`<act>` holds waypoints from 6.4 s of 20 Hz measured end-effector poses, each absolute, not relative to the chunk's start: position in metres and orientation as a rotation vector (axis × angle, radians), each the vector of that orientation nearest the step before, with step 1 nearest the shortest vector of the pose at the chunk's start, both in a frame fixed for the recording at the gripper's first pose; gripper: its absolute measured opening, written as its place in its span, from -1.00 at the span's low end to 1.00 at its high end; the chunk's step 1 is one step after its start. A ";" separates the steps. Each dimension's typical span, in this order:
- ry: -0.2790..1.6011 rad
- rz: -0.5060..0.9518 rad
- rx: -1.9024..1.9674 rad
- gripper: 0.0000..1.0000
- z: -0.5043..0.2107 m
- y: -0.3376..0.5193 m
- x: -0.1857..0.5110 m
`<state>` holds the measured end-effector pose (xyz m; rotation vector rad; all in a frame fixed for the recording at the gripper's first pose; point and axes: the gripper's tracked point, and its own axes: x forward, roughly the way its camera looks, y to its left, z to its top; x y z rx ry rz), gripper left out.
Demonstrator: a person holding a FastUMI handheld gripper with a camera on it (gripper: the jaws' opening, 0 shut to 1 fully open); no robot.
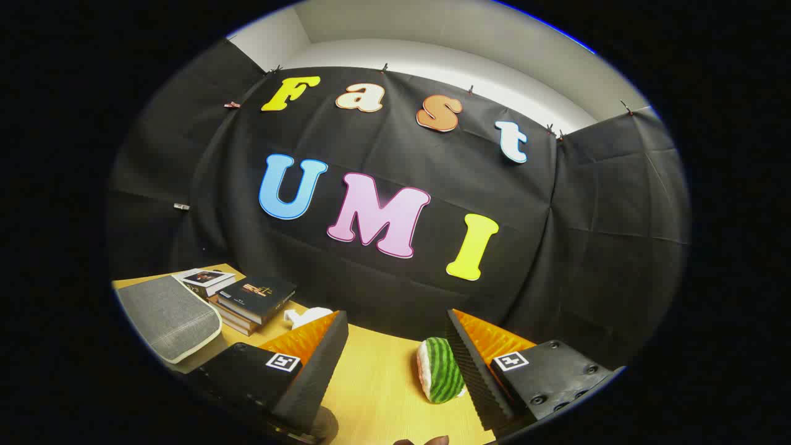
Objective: Open the storage box then place both shoes into the box .Put the left shoe in first, then the right shoe, with the right side of both shoes facing outward in a uniform manner.
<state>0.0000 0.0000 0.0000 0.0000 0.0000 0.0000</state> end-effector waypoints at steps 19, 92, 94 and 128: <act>0.011 -0.004 -0.003 0.94 0.000 -0.004 -0.003; 0.822 1.062 1.215 -0.88 0.011 0.400 -0.071; 0.778 1.068 1.142 -0.88 0.035 0.418 -0.074; 0.449 0.720 0.603 0.92 0.048 0.404 -0.065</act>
